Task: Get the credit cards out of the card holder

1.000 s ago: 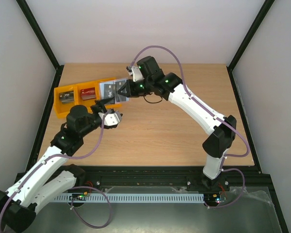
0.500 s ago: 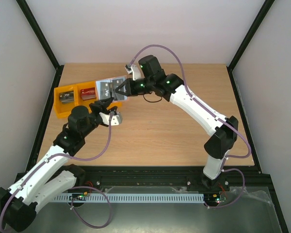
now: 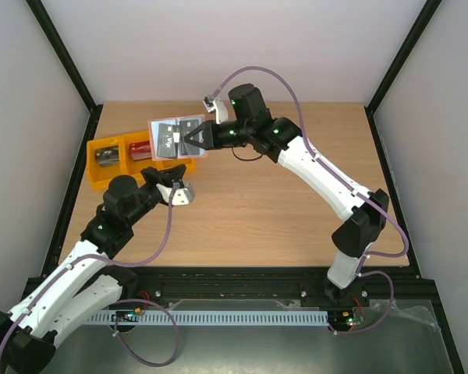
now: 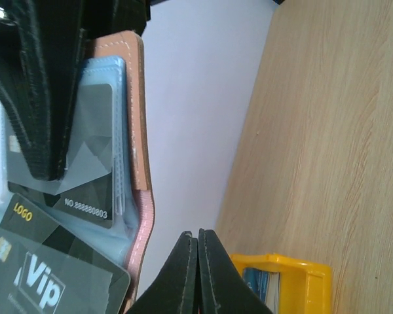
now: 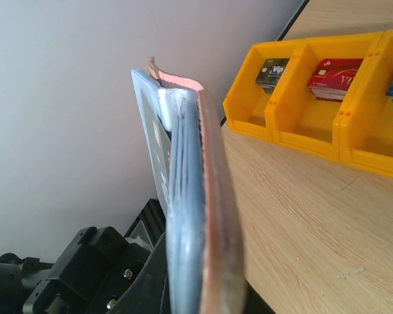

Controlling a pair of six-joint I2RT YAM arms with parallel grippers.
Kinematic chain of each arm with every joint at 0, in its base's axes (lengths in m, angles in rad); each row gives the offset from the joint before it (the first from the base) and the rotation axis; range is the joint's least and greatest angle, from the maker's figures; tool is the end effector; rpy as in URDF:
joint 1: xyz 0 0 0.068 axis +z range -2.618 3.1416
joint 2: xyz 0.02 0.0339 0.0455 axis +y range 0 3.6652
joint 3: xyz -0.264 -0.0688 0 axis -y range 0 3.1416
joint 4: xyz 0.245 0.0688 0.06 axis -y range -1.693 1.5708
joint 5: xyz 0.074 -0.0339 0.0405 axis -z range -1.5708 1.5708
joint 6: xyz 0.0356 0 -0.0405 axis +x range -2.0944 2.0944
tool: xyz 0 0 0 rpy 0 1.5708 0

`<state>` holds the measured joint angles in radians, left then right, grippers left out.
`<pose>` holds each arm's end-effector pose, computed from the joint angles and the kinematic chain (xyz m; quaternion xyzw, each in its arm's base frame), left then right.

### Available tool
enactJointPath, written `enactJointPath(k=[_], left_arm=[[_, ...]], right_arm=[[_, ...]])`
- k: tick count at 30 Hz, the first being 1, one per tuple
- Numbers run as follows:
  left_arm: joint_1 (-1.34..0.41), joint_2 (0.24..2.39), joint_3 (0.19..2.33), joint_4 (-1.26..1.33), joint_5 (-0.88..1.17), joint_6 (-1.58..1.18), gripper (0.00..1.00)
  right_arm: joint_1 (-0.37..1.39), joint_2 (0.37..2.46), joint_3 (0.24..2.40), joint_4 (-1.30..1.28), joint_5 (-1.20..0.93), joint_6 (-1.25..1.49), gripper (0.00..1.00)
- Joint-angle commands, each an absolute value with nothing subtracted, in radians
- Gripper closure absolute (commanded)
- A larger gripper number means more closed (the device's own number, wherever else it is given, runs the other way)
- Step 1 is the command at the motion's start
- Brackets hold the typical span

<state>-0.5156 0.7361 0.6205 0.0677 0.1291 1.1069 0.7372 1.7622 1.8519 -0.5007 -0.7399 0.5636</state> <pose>0.1577 -0.0946 0.3169 0.5544 0.4651 0.1559 0.6723 0.2806 0.2872 0.4143 -0.2650 0.7598 0.5500 0.2234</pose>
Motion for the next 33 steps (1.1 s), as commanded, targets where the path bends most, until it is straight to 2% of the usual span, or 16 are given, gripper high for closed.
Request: enactJointPath(k=[1,3,5,8,11,14,17,20,24,27,33], left_arm=[[-0.524,0.702,0.629,0.073,0.169,1.046,0.98],[-0.524,0.691,0.658,0.032,0.232,0.976,0.98],[-0.523,0.682,0.695,-0.019,0.324,0.838,0.92],[-0.519,0.672,0.71,0.015,0.445,0.499,0.83],[-0.492,0.685,0.713,0.162,0.541,0.144,0.75],[-0.427,0.712,0.714,0.315,0.524,-0.239,0.72],[-0.358,0.749,0.718,0.435,0.47,-0.508,0.69],[-0.288,0.812,0.753,0.588,0.455,-0.722,0.6],[-0.276,0.898,0.841,0.728,0.448,-0.866,0.53],[-0.28,0.934,0.878,0.732,0.427,-0.918,0.52],[-0.334,0.978,0.905,0.743,0.44,-0.881,0.6]], right_arm=[[0.719,1.707,1.85,-0.44,-0.764,0.575,0.98],[0.711,1.7,1.84,-0.422,-0.765,0.59,0.98],[0.701,1.684,1.828,-0.385,-0.771,0.617,0.98],[0.692,1.65,1.81,-0.293,-0.761,0.664,0.98],[0.689,1.622,1.81,-0.157,-0.727,0.704,0.98],[0.688,1.603,1.8,-0.017,-0.712,0.747,0.98],[0.689,1.59,1.786,0.069,-0.709,0.781,0.98],[0.689,1.589,1.788,0.083,-0.726,0.795,0.98],[0.688,1.586,1.786,0.074,-0.729,0.806,0.98],[0.69,1.579,1.777,0.074,-0.723,0.808,0.98],[0.694,1.569,1.752,0.084,-0.716,0.821,0.98]])
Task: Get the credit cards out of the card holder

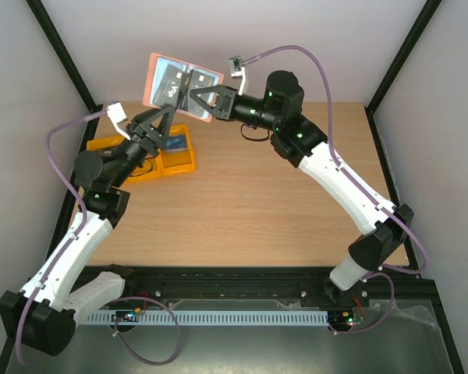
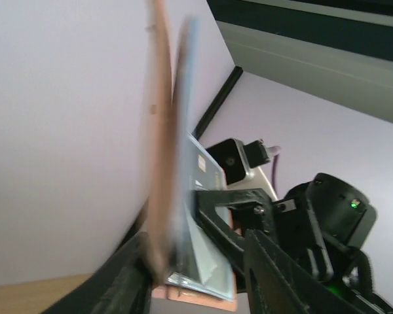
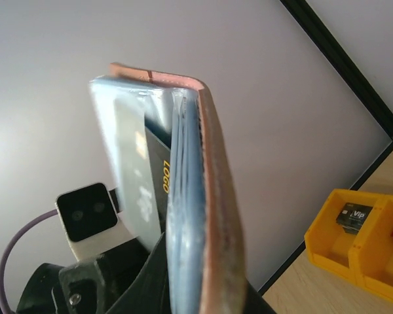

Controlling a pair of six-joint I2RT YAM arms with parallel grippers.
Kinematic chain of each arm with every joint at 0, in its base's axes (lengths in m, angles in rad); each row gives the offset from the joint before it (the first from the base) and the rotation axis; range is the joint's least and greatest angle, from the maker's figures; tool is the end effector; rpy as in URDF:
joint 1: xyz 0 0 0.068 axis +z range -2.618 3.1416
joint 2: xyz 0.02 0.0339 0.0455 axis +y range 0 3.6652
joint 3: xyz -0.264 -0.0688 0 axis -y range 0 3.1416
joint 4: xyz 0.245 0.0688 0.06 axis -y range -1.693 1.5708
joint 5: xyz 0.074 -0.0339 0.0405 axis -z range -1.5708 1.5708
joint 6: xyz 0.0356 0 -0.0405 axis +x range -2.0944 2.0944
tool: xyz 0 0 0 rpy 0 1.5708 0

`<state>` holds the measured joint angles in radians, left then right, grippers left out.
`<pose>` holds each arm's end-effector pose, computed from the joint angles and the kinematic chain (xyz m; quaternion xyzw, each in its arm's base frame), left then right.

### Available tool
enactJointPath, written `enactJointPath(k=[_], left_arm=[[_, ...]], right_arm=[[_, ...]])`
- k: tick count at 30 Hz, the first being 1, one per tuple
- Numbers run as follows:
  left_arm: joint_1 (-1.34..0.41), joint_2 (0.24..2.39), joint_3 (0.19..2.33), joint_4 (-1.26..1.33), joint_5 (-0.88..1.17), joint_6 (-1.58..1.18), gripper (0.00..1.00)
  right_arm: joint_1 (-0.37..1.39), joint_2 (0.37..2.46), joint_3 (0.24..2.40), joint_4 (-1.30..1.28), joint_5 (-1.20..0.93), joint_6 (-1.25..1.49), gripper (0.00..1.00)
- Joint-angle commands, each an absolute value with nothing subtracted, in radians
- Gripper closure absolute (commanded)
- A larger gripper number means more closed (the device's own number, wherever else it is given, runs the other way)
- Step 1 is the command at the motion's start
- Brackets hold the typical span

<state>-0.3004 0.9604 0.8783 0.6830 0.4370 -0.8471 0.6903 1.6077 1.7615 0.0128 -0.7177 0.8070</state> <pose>0.1918 -0.0752 0.4296 0.0618 0.4900 -0.5537 0.6705 0.2643 0.2486 0.4909 -0.2324 0.6193 0.6527 0.3693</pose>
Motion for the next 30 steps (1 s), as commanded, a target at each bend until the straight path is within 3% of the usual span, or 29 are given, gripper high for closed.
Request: enactJointPath(k=[1,7,15,23,30], left_arm=[[-0.338,0.981,0.905,0.73,0.433,-0.878,0.64],[-0.336,0.98,0.899,0.681,0.39,-0.885,0.78],[-0.337,0.962,0.874,0.593,0.334,-0.879,0.64],[-0.337,0.973,0.858,0.616,0.345,-0.874,0.68],[-0.348,0.96,0.837,0.628,0.388,-0.883,0.65]], right_arm=[[0.695,1.57,1.751,0.084,-0.72,0.822,0.98],[0.696,1.567,1.752,0.092,-0.733,0.82,0.98],[0.696,1.574,1.757,0.088,-0.729,0.831,0.98],[0.702,1.579,1.752,0.072,-0.73,0.835,0.98],[0.703,1.589,1.767,0.072,-0.733,0.825,0.98]])
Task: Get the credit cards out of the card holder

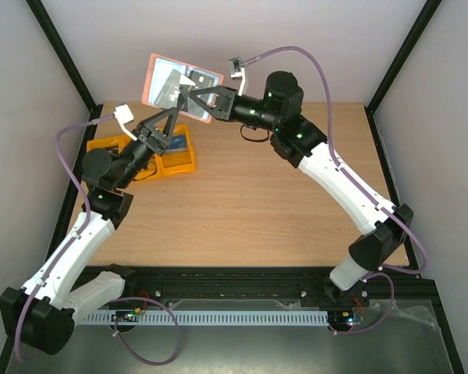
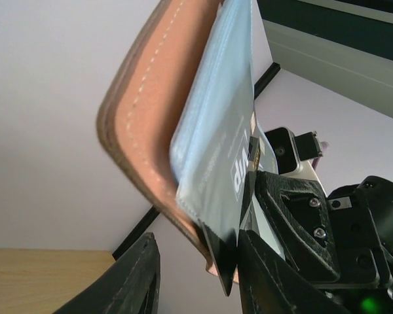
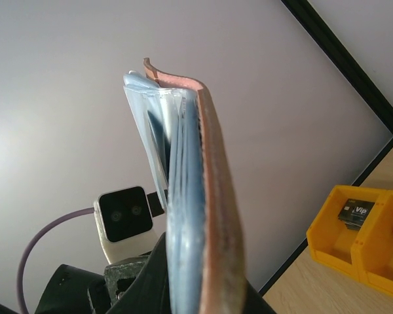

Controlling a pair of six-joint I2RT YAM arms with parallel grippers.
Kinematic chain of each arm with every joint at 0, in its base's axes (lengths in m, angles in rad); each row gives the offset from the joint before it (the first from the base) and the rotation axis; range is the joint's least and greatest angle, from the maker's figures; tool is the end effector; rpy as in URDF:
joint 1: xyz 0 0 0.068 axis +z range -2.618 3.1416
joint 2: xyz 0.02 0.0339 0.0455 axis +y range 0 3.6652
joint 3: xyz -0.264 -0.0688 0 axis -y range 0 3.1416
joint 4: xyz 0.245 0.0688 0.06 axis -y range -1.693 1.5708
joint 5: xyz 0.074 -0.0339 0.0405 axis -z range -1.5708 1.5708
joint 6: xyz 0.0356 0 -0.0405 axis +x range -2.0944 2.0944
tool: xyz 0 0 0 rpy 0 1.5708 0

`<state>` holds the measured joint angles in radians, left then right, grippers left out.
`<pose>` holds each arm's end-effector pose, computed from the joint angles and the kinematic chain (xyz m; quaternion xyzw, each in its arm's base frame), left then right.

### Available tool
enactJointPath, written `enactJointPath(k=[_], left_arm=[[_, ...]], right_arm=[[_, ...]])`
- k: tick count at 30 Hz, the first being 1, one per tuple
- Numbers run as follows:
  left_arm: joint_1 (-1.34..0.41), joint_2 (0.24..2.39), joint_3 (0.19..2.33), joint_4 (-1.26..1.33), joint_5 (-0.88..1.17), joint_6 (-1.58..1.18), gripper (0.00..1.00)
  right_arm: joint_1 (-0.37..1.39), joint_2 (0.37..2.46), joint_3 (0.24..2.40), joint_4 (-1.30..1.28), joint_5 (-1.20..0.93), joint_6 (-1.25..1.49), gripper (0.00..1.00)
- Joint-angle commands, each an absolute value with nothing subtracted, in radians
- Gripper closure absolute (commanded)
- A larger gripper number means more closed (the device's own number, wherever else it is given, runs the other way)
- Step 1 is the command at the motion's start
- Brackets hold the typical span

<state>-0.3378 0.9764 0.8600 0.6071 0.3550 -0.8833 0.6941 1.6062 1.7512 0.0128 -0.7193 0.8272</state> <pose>0.2008 -0.0837 0.4140 0.0095 0.5282 -0.5584 0.6396 0.2637 0.2500 0.4879 -0.2267 0.6241 0.6563 0.3582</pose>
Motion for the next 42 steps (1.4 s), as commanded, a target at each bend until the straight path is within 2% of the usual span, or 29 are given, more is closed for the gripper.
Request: enactJointPath(k=[1,7,15,39,42], left_arm=[[-0.349,0.959,0.837,0.625,0.387,-0.882,0.65],[-0.348,0.963,0.843,0.635,0.395,-0.875,0.7],[-0.341,0.96,0.84,0.624,0.38,-0.896,0.97],[-0.319,0.895,0.792,0.616,0.457,-0.881,0.98],[-0.319,0.896,0.794,0.621,0.451,-0.895,0.91]], right_arm=[[0.701,1.592,1.77,0.072,-0.734,0.825,0.98],[0.702,1.599,1.775,0.069,-0.738,0.821,0.98],[0.701,1.589,1.773,0.045,-0.728,0.798,0.98],[0.669,1.596,1.778,0.054,-0.725,0.826,0.98],[0.669,1.597,1.766,0.055,-0.74,0.835,0.98]])
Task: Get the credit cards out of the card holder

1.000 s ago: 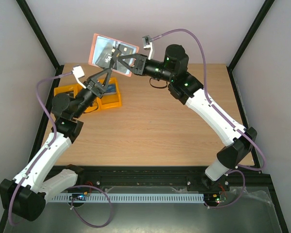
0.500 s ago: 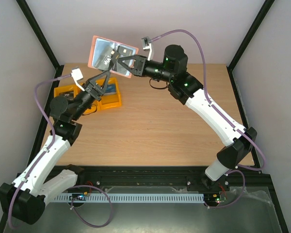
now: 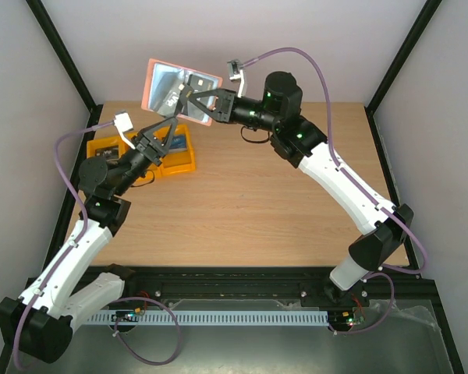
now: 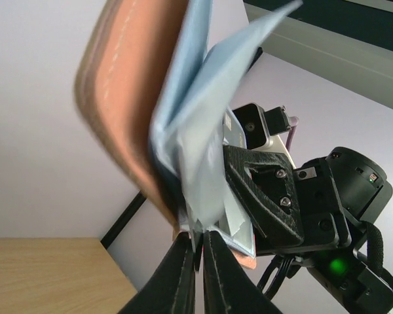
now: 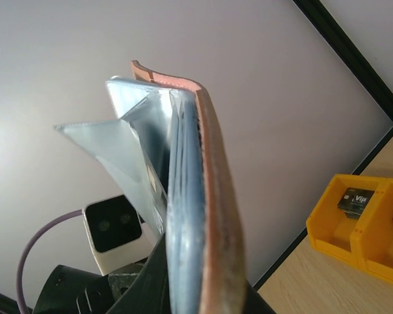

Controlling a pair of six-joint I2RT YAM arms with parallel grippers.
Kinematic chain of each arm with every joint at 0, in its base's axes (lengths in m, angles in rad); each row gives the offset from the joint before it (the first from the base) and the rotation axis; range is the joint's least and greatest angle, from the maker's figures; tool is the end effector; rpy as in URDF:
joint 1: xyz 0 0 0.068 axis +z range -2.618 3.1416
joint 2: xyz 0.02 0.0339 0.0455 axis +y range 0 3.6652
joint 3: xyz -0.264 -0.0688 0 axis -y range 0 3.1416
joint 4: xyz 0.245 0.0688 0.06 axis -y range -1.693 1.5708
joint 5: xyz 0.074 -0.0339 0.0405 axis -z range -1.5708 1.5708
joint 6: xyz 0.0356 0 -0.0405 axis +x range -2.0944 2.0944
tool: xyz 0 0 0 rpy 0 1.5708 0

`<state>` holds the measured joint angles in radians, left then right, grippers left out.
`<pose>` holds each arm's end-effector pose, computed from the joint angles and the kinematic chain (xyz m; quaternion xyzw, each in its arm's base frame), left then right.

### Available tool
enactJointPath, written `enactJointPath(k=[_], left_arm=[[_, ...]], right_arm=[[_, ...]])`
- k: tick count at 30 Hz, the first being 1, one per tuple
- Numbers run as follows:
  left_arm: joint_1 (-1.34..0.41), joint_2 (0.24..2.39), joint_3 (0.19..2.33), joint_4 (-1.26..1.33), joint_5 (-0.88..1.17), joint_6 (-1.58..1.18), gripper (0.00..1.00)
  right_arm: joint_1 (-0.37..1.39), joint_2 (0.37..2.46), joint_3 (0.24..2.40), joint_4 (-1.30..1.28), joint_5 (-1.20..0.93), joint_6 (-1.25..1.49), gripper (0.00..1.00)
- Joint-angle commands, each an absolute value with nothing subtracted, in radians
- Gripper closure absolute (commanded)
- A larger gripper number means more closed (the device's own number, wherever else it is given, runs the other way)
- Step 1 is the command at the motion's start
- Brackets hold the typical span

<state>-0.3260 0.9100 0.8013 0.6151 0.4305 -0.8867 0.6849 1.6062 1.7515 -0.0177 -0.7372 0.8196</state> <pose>0.1857 -0.0785 0.4066 0.0397 0.5273 -0.5688 0.6300 0.2657 0.2479 0.4849 -0.2284 0.6330 0.6523 0.3487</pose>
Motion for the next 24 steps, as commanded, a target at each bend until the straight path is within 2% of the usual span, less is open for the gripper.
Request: enactJointPath(k=[1,12,17,24], left_arm=[[-0.319,0.896,0.794,0.619,0.441,-0.897,0.91],[-0.317,0.899,0.794,0.612,0.415,-0.868,0.88],[-0.315,0.902,0.795,0.631,0.437,-0.863,0.79],[-0.308,0.916,0.795,0.623,0.408,-0.89,0.82]], right_arm=[[0.669,1.599,1.765,0.055,-0.744,0.839,0.99],[0.669,1.588,1.719,0.098,-0.772,0.867,0.98],[0.669,1.594,1.721,0.103,-0.781,0.871,0.98],[0.669,1.598,1.724,0.115,-0.81,0.881,0.98]])
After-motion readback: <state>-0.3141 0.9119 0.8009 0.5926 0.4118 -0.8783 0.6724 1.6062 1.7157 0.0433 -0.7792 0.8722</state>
